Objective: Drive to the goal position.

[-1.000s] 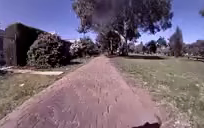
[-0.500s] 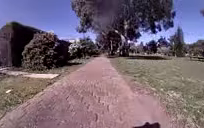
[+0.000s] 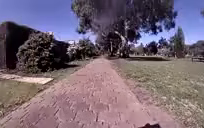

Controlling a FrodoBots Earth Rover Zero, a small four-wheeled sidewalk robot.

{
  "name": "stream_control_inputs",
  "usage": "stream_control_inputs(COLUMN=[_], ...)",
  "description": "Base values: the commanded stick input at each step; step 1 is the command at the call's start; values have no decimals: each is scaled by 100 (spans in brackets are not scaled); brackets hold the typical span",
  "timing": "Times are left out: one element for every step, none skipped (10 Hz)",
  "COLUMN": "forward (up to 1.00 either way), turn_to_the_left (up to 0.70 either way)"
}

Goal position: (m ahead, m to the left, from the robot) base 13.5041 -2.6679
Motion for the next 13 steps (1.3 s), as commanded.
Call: stream_control_inputs(forward=[70, 70, 70, 70, 70, 70, 70, 70, 70, 70, 70, 70, 70], turn_to_the_left=[0, 0, 0, 0, 0, 0, 0, 0, 0, 0, 0, 0, 0])
